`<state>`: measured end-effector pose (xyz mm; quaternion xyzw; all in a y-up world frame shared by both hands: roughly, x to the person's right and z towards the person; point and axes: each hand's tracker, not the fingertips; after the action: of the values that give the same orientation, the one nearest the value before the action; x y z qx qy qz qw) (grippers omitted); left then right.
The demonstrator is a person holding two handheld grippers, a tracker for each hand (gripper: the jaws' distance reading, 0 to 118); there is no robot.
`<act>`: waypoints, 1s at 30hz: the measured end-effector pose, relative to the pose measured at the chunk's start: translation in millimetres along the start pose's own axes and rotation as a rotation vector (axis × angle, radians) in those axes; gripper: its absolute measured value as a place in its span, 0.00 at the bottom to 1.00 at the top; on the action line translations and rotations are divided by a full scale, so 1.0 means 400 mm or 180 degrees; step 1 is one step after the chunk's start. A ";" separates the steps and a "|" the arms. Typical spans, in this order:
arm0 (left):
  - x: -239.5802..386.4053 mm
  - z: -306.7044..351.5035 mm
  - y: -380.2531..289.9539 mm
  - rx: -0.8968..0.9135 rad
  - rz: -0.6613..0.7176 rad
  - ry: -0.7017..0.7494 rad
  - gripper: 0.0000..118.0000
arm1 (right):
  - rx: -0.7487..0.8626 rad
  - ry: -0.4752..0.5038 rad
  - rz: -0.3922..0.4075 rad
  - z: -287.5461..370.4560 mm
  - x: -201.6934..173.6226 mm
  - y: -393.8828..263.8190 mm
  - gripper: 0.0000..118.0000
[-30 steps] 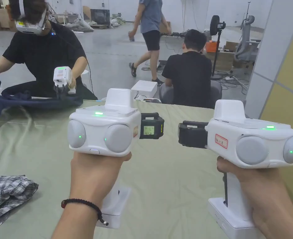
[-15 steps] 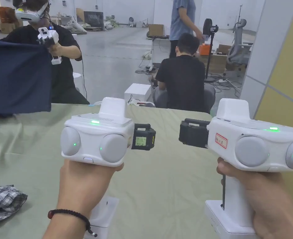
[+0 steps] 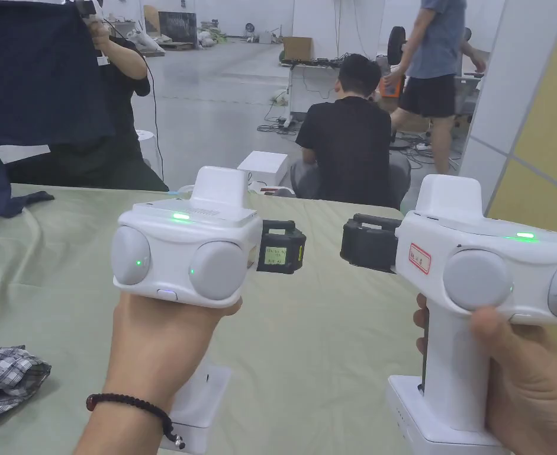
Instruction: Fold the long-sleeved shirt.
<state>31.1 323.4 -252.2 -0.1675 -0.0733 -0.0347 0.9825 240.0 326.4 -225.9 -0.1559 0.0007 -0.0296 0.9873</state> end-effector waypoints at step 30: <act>0.000 -0.024 0.009 -0.0103 0.0081 0.0038 1.00 | -0.0070 -0.0197 0.0264 -0.021 -0.012 -0.005 0.97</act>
<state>32.7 323.6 -262.1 -0.1842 -0.0647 -0.0243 0.9805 235.0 322.1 -233.3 -0.1674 -0.0231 0.0161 0.9855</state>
